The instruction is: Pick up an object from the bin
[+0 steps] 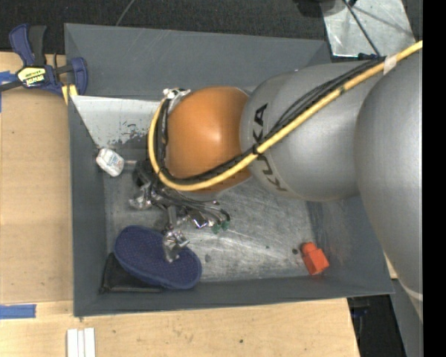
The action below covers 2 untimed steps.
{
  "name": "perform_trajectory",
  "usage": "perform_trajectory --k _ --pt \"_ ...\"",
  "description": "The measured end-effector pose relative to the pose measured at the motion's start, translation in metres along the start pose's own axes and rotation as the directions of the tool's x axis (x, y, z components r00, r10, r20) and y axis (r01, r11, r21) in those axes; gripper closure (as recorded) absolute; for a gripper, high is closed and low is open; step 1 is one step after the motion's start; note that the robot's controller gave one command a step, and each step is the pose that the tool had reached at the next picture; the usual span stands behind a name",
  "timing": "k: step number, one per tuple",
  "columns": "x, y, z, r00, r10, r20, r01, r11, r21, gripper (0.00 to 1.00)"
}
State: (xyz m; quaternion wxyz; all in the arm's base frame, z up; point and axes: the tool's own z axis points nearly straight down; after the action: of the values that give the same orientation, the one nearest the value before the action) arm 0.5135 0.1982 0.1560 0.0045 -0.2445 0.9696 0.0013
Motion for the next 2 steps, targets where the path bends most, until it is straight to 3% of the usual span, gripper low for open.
perform_trajectory --k 1,2 --pt "-0.0042 -0.0144 0.0776 0.892 -0.453 0.002 0.453 0.892 -0.003 0.00" --pt "-0.0055 -0.0140 0.0763 0.892 -0.452 0.006 0.452 0.892 -0.001 1.00"
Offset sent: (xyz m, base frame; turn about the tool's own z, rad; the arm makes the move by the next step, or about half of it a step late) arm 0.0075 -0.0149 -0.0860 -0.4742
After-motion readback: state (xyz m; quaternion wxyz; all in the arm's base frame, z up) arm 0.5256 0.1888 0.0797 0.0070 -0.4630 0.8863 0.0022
